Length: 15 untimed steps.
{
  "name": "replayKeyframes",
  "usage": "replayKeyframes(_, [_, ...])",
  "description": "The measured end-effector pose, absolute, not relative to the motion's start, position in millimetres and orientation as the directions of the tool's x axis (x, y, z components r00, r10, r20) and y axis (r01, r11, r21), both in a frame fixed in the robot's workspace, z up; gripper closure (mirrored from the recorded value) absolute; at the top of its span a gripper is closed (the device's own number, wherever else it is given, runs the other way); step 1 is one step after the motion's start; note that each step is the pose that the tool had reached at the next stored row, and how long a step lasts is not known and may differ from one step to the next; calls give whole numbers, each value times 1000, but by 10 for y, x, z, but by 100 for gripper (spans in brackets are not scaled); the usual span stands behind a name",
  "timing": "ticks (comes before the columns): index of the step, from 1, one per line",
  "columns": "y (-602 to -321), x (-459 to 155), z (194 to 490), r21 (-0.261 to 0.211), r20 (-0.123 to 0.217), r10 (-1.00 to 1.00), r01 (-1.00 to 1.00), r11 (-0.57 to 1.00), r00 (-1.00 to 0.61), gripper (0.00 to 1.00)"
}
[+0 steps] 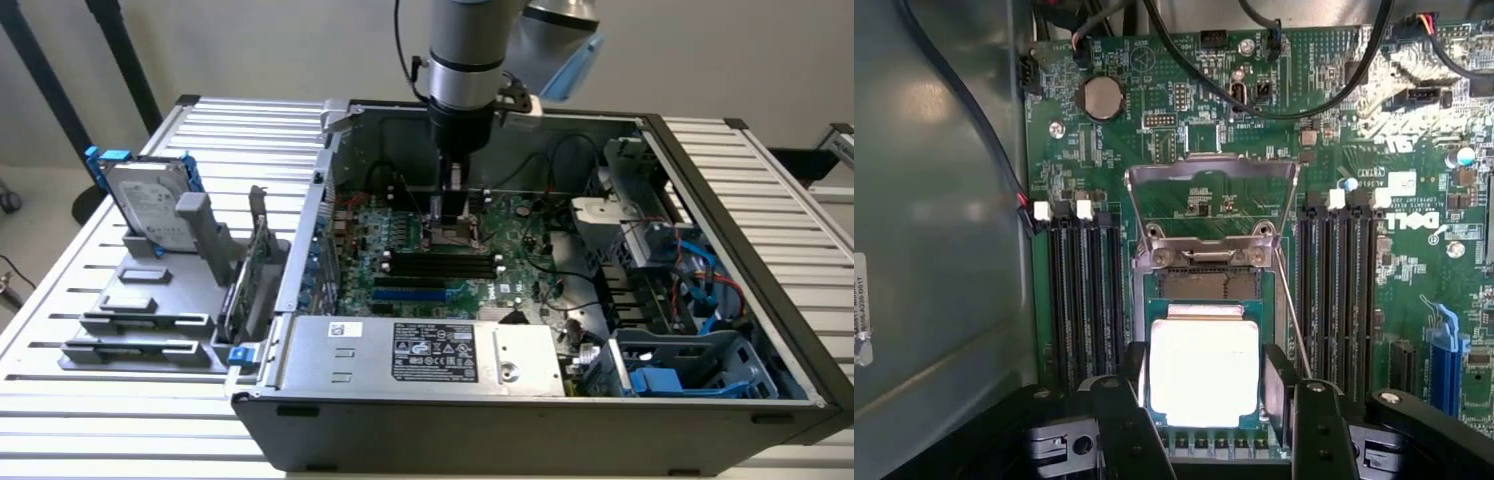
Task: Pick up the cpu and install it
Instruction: 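Place the cpu into insertion slot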
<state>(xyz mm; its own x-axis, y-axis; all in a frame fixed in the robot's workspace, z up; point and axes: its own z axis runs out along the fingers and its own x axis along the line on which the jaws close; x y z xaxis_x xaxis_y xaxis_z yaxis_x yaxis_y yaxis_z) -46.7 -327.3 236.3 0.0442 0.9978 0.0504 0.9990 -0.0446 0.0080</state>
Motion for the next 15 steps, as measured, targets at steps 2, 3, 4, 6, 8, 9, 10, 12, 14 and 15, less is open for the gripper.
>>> replayKeyframes(2, [-3272, -477, 2345, 11, 58, 997, 999, -45, 45, 45])
replayKeyframes(3, [-3272, -482, 2334, 14, 59, 997, 999, -46, 45, 45])
replayKeyframes(4, [-3272, -487, 2321, 17, 59, 997, 999, -46, 45, 45])
replayKeyframes(6, [-3273, -497, 2293, 25, 60, 997, 999, -46, 44, 45])
replayKeyframes(8, [-3273, -512, 2266, 35, 60, 997, 998, -46, 43, 45])
replayKeyframes(9, [-3273, -520, 2255, 39, 60, 997, 998, -46, 43, 45])
replayKeyframes(10, [-3273, -526, 2243, 42, 61, 997, 998, -46, 43, 45])
replayKeyframes(12, [-3273, -529, 2221, 47, 61, 997, 998, -46, 43, 45])
replayKeyframes(14, [-3273, -530, 2203, 48, 61, 997, 998, -46, 43, 45])
replayKeyframes(15, [-3273, -530, 2195, 49, 61, 997, 998, -46, 43, 45])
